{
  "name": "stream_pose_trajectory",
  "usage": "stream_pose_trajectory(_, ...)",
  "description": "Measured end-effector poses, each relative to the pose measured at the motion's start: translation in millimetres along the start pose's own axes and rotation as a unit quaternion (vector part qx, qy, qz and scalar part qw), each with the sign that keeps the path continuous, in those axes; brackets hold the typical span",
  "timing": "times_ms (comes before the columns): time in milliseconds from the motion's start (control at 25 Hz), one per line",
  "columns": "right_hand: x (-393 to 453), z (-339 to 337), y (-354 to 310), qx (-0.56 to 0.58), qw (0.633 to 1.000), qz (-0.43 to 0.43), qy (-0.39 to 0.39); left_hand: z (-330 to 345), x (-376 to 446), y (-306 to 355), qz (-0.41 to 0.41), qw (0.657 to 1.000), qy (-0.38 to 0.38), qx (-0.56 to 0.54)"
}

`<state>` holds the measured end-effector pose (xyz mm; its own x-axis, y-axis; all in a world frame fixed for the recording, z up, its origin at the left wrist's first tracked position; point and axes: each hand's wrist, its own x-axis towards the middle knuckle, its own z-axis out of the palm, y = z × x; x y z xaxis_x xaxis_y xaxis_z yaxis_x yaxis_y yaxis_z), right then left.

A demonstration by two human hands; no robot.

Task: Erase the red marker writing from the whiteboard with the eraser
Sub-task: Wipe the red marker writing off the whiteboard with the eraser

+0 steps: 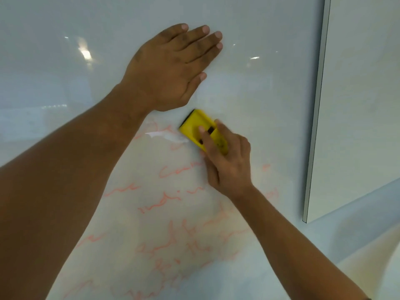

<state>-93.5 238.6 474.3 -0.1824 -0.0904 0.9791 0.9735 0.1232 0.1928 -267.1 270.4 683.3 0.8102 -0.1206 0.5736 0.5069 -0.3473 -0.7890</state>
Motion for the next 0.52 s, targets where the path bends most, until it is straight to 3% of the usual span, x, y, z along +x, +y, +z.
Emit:
stream_pose_trajectory(40, 3, -5, 9, -0.006, 0.998, -0.059, -0.018, 1, 0, 1, -0.002, 1.0, 0.002, 0.001)
stream_pose_trajectory(80, 7, -9, 22, -0.011, 0.999, -0.042, -0.009, 2, 0, 2, -0.003, 1.0, 0.005, 0.002)
stream_pose_trajectory(120, 12, -10, 28, -0.009, 0.998, 0.057, 0.031, 3, -1, 2, -0.005, 1.0, 0.008, 0.003)
stream_pose_trajectory(200, 16, -6, 14, 0.023, 0.96, 0.26, 0.106, 5, -2, 3, -0.008, 1.0, 0.011, 0.005)
stream_pose_trajectory(240, 4, -1, 0, 0.023, 0.961, 0.263, 0.084, 6, -2, 3, -0.009, 1.0, 0.011, 0.004)
stream_pose_trajectory(320, -29, 0, -19, 0.024, 0.998, 0.051, -0.014, 7, -1, 4, -0.011, 1.0, 0.012, 0.0)
stream_pose_trajectory(360, -33, -6, -12, 0.045, 0.997, -0.022, -0.054, 7, -1, 5, -0.013, 1.0, 0.011, -0.002)
stream_pose_trajectory(400, -31, -10, 0, 0.074, 0.994, -0.015, -0.077, 8, -2, 5, -0.014, 1.0, 0.011, -0.002)
stream_pose_trajectory(440, -27, -10, 7, 0.081, 0.992, 0.071, -0.068, 8, -2, 5, -0.015, 1.0, 0.009, -0.003)
stream_pose_trajectory(520, -14, -4, -2, 0.046, 0.965, 0.256, 0.045, 9, -2, 6, -0.016, 1.0, 0.006, -0.007)
